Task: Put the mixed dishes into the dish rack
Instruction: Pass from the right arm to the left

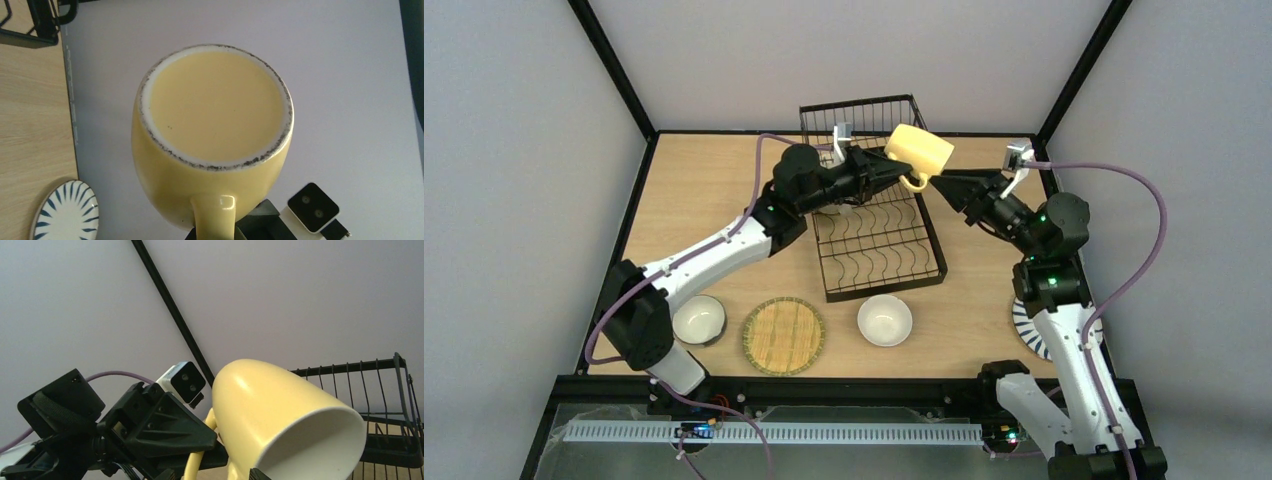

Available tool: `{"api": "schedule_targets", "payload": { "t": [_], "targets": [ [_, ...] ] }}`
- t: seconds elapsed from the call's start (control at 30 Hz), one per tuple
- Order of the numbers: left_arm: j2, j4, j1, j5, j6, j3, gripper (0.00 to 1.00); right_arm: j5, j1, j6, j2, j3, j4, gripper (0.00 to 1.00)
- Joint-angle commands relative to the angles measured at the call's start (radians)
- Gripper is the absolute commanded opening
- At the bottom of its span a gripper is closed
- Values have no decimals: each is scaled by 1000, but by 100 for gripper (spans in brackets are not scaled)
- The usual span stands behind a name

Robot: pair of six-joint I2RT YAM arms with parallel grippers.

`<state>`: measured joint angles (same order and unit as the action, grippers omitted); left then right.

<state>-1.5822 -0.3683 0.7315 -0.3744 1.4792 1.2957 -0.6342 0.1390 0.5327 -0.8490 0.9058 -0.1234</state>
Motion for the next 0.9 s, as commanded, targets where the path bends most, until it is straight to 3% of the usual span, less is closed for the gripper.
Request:
{"api": "schedule_targets", "payload": {
  "t": [0.0,0.3,0.53,0.87],
  "targets": [
    [54,2,-15,-1,-72,47,2,46,7,-32,40,-1,70,87],
    [83,162,-16,26,-285,84,2,116,6,-50,110,1,191,91],
    [94,197,-17,39,-366,74,2,123,7,-70,146,18,268,95],
    [128,285,4,70,-554,20,2,127,7,-66,170,15,284,95]
  ]
}}
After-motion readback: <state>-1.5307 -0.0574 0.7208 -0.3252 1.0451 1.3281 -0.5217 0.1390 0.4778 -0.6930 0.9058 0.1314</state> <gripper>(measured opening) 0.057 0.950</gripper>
